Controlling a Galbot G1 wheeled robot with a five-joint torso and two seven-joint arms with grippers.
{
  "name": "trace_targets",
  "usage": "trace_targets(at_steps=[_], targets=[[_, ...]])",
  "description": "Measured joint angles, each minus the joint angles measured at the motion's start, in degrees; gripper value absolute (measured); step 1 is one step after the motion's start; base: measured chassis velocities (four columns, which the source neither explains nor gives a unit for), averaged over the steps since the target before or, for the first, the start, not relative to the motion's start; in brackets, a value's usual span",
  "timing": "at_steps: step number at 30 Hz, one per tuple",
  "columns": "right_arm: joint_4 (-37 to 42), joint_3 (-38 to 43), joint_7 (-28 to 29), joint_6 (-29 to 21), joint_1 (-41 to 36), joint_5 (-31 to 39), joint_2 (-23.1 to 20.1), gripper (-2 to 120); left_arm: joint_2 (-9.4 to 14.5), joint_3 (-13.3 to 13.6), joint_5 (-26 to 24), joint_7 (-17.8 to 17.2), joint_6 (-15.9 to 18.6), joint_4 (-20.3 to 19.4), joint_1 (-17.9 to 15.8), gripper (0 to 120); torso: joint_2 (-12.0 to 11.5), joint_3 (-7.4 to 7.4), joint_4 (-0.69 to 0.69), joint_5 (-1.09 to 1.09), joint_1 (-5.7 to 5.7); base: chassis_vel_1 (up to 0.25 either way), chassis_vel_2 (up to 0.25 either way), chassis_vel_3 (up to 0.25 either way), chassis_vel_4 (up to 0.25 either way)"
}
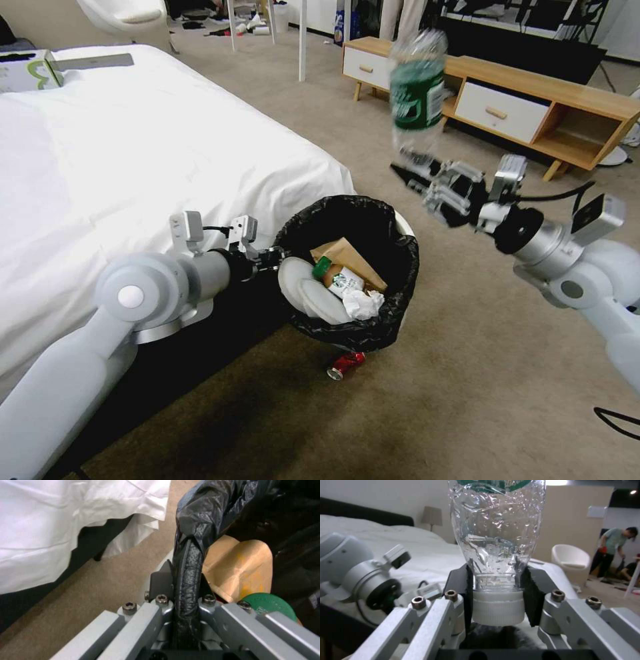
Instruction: Pick up the trash bin and place the garbage on the floor into it.
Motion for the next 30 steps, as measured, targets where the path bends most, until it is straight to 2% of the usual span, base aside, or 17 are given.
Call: trace_targets(at_steps=[7,17,30], targets=[[0.0,-2.1,-0.8,-0.4,-0.1,0.0,-1.7,28,-0.7,1.3,0.6,1.4,0.0,0.9,-1.6,2,0.0,0.0,0.0,0.0,0.0,0.0,0.0,0.0,0.0],[-0.6,-5.0,-2.8,-0.8,-2.2,-0.4,-6.1,28,-1.6,1.6,2.2,2.1,0.0,1.6,-1.6,2,0.0,0.0,-0.01,0.0,0.0,0.0,0.0,0.0,0.0],[-3.0,-9.1,-3.9,-0.6,-2.5,-2.8,-7.0,28,-1.8,1.7,3.4,2.6,0.1,2.1,-1.0,2,0.0,0.0,0.0,0.0,0.0,0.0,0.0,0.0,0.0]])
